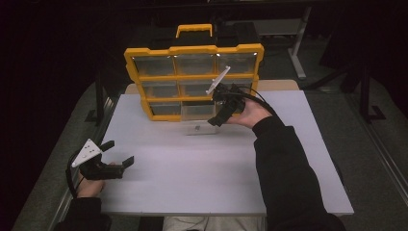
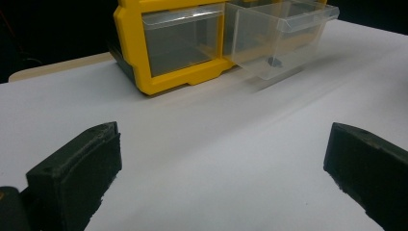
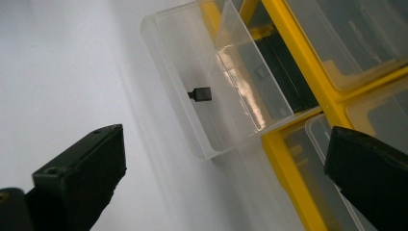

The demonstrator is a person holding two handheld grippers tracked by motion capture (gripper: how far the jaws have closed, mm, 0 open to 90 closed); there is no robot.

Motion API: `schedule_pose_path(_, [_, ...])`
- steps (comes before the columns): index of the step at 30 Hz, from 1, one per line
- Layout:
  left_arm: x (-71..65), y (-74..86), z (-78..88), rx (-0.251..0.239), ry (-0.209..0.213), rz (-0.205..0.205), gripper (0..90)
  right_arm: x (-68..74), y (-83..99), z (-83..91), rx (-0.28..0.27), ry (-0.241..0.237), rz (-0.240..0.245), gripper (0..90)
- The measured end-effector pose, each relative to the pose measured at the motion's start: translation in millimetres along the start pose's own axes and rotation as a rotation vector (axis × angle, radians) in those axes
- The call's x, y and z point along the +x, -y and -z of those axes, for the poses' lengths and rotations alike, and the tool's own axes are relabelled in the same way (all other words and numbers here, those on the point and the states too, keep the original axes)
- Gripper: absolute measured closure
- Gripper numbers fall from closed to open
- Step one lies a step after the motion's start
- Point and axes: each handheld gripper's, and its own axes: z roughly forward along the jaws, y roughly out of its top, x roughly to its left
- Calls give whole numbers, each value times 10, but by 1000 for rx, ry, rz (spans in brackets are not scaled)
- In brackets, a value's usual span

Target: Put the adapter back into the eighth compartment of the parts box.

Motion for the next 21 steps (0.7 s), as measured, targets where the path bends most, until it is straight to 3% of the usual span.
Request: schedule_pose_path(21, [1,4,1,0,-2,2,0,61,297,151,-68,19,-30,0])
